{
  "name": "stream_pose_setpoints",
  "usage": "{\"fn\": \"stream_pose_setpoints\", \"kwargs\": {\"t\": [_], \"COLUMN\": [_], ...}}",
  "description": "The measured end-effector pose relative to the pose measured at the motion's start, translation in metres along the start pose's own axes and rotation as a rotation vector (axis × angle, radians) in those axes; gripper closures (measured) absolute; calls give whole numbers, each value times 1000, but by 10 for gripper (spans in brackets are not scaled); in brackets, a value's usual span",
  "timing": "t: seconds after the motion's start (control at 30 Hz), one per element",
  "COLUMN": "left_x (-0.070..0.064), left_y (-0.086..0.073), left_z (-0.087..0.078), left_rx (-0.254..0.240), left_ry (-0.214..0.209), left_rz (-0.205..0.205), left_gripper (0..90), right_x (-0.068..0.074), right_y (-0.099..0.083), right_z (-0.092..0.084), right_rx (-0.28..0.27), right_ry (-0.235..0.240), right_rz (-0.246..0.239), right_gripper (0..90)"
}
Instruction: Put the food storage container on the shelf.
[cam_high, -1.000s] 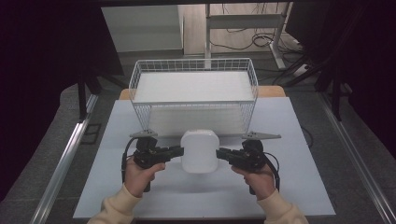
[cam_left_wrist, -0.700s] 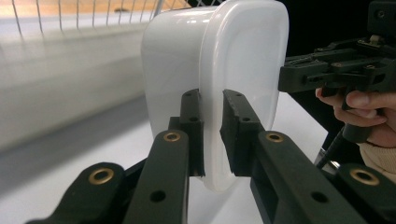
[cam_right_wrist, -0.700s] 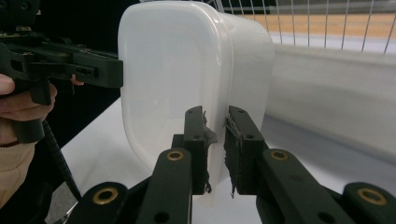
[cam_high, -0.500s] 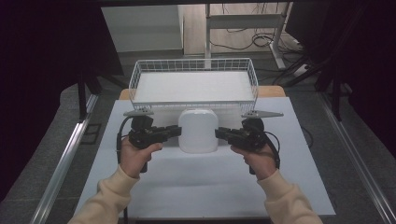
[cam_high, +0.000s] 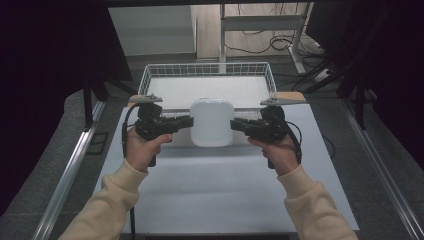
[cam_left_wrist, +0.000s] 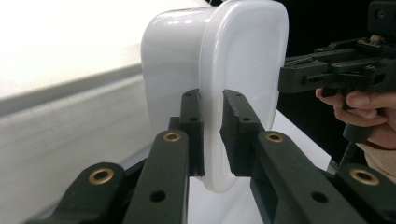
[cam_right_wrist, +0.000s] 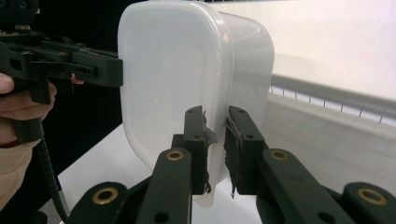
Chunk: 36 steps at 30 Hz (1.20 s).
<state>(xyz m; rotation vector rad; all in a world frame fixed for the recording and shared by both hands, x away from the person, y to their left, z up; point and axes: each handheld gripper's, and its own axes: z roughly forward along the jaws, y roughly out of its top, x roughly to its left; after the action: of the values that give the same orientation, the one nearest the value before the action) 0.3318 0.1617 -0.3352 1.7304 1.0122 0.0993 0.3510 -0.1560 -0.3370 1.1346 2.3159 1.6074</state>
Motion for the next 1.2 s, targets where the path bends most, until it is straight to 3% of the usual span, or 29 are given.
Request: {"fn": "stream_pose_setpoints", "kwargs": {"t": [0.43,0.7,1.2], "left_x": [8,12,34], "left_y": [36,50,86], "left_z": [-8,-10,-3], "left_rx": [-21,-20,29], "left_ry": [-15,-14,-41], "left_rz": [1,-6,-47], "left_gripper": [799,800,800], "right_x": [-1,-1,-18], "right_y": [40,57,89], "right_z": [1,3,13], "right_rx": [-9,1,23], "right_ry": [3,2,26], "right_rz": [-7,-6,49], "right_gripper": [794,794,796]}}
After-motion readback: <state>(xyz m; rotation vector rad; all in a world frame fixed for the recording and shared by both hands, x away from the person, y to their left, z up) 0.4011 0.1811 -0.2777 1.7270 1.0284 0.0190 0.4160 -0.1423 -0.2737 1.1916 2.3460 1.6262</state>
